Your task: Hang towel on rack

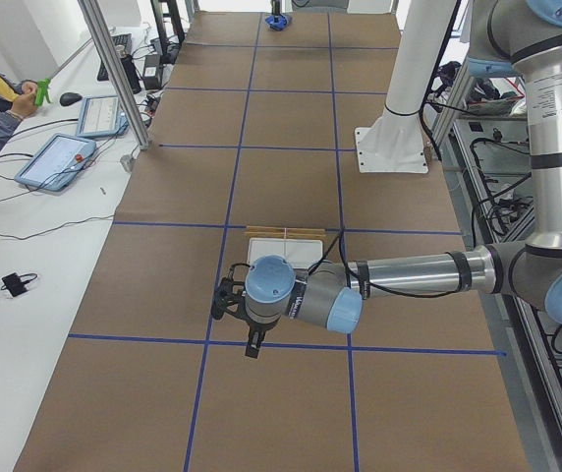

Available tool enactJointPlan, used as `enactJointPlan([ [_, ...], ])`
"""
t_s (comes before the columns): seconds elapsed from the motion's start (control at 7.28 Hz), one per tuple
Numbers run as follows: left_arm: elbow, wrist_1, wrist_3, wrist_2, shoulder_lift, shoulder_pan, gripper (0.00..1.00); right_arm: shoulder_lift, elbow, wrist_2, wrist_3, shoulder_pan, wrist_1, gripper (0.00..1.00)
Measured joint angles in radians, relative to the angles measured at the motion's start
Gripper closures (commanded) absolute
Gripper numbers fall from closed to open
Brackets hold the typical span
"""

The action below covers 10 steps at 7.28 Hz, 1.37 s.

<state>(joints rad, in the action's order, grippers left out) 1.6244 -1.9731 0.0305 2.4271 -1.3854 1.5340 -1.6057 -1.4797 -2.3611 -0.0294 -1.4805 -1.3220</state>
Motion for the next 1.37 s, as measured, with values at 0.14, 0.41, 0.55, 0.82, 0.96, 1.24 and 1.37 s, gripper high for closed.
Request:
enactJointPlan([
  [0.14,0.0,0.0,0.0,0.0,0.0,0.0,0.02,0.011,0.047,0.005,-0.03,-0.028,0.002,0.0],
  [0.41,0.0,0.0,0.0,0.0,0.0,0.0,0.02,0.061,0.188,0.042,-0.177,-0.096,-0.001,0.0],
  [0.55,-0.001,0.0,0.0,0.0,0.0,0.0,0.02,0.112,0.312,0.054,-0.266,-0.138,0.003,0.0],
  [0.82,-0.001,0.0,0.0,0.0,0.0,0.0,0.02,0.206,0.53,0.06,-0.404,-0.2,0.01,0.0],
  [0.96,-0.001,0.0,0.0,0.0,-0.001,0.0,0.02,0.229,0.591,0.062,-0.425,-0.209,0.015,0.0],
  [1.24,-0.007,0.0,-0.001,0.0,-0.005,0.0,0.02,0.271,0.687,0.082,-0.403,-0.212,0.045,0.0],
  [1.37,-0.011,0.0,-0.001,0.0,-0.009,0.0,0.02,0.285,0.74,0.095,-0.377,-0.213,0.099,0.0],
])
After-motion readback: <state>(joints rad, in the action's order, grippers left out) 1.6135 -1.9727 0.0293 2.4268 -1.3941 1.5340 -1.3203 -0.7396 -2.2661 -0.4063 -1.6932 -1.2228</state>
